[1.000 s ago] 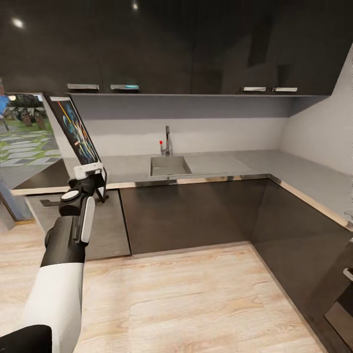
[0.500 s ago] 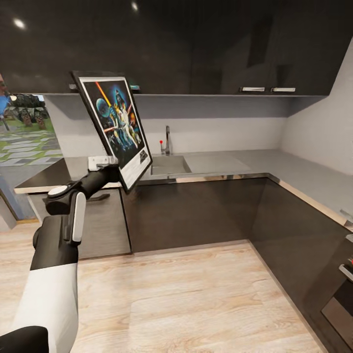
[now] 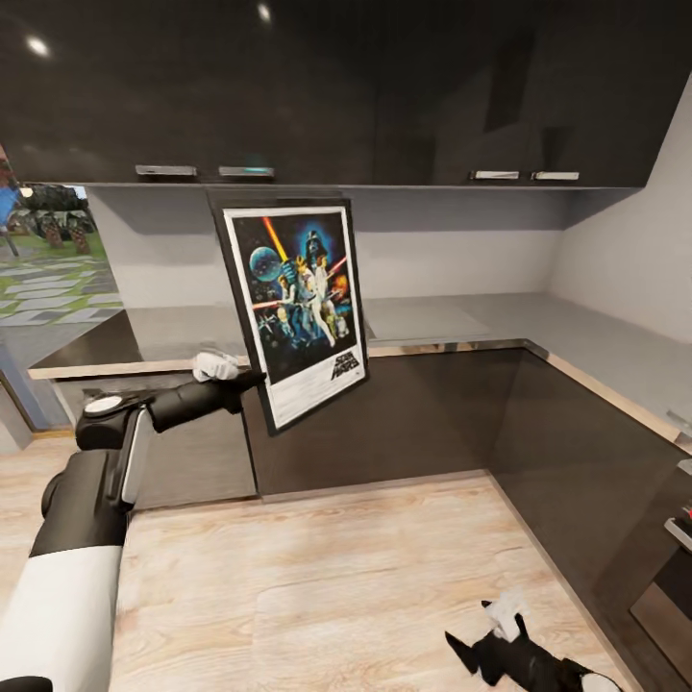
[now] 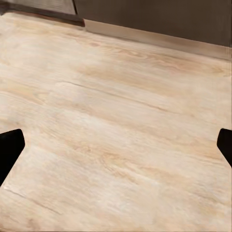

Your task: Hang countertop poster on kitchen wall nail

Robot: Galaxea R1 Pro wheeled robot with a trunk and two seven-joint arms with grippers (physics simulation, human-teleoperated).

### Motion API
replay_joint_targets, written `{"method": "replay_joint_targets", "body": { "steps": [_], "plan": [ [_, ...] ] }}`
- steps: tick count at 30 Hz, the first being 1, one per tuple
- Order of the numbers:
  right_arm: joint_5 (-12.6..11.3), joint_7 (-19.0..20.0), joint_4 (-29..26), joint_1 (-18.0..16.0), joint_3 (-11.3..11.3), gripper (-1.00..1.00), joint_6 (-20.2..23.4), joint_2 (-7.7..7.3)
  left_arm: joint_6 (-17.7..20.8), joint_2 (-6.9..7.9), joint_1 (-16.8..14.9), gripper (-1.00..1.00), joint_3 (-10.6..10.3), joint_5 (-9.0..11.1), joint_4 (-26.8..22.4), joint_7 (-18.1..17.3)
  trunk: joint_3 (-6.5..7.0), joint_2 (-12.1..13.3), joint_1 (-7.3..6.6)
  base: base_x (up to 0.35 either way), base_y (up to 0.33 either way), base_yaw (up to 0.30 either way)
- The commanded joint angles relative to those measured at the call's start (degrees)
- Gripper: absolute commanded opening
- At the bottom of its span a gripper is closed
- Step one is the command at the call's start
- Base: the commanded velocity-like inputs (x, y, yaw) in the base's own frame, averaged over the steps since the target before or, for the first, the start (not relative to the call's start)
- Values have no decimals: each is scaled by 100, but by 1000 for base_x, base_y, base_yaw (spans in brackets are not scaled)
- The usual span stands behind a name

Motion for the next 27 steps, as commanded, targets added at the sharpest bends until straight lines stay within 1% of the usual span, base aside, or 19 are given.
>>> {"method": "replay_joint_targets", "body": {
  "steps": [1,2,3,5,6,8,9,10,11,13,15,17,18,19,20,23,24,26,27],
  "plan": [
    [36,420,-47,-150,-147,100,145,-65,-105,55,62,-100,9,-17,104,-308,-6,-4,0,0,0,0],
    [34,633,-59,-220,-251,100,205,-89,-168,86,86,-100,9,-17,168,-432,-6,-4,0,0,0,0],
    [33,1082,-77,-371,-473,100,344,-127,-278,148,120,-100,9,-17,318,-651,-6,-4,0,0,0,0],
    [42,1588,-91,-550,-685,100,531,-156,-353,203,141,-100,9,-17,492,-851,-6,-4,0,0,0,0],
    [52,2121,-96,-749,-863,100,737,-209,-407,245,155,-100,9,-17,682,-1052,-6,-4,0,0,0,0],
    [55,2927,-83,-1066,-1096,100,1007,-430,-598,288,170,-100,9,-17,1026,-1418,-6,-4,0,0,0,0],
    [49,3074,-81,-1123,-1130,100,1048,-502,-673,294,172,-100,9,-17,1101,-1513,-6,-4,0,0,0,0],
    [34,3466,-77,-1260,-1197,100,1153,-702,-887,306,176,-100,9,-19,1325,-1824,-6,-4,0,0,0,0],
    [31,3604,-77,-1307,-1211,100,1193,-751,-941,308,177,-100,9,-20,1407,-1949,-6,-4,0,0,0,0],
    [32,4110,-52,-1527,-1248,100,1321,-875,-1076,318,179,-100,4,-28,1702,-2411,-6,-4,0,0,0,0],
    [33,4301,-23,-1639,-1259,100,1356,-914,-1127,324,179,-100,3,-30,1809,-2598,-6,-4,0,0,0,0],
    [34,4563,29,-1799,-1288,100,1393,-961,-1272,373,180,-100,-8,-71,1977,-2960,-6,-4,0,0,0,0],
    [38,4671,46,-1842,-1296,100,1402,-989,-1335,410,180,-100,-14,-160,2046,-3203,-6,-4,0,0,0,0],
    [40,4769,57,-1869,-1301,100,1408,-1021,-1378,441,180,-100,-19,-302,2102,-3297,-6,-4,0,0,0,0],
    [41,4872,61,-1889,-1304,100,1411,-1045,-1406,461,180,-100,-21,-477,2164,-3297,-6,-4,0,0,0,0],
    [46,5080,66,-1921,-1307,100,1415,-1090,-1433,479,180,-100,-28,-715,2230,-3297,-6,-4,0,0,0,0],
    [49,5273,81,-1957,-1309,100,1416,-1184,-1449,490,180,-100,-30,-851,2263,-3297,-6,-4,0,0,0,0],
    [48,5356,98,-1974,-1309,100,1417,-1239,-1459,493,180,-100,-32,-902,2276,-3297,-6,-4,0,0,0,0],
    [47,5417,121,-1985,-1310,100,1419,-1299,-1497,493,180,-100,-35,-938,2286,-3297,-6,-4,0,0,0,0]
  ]
}}
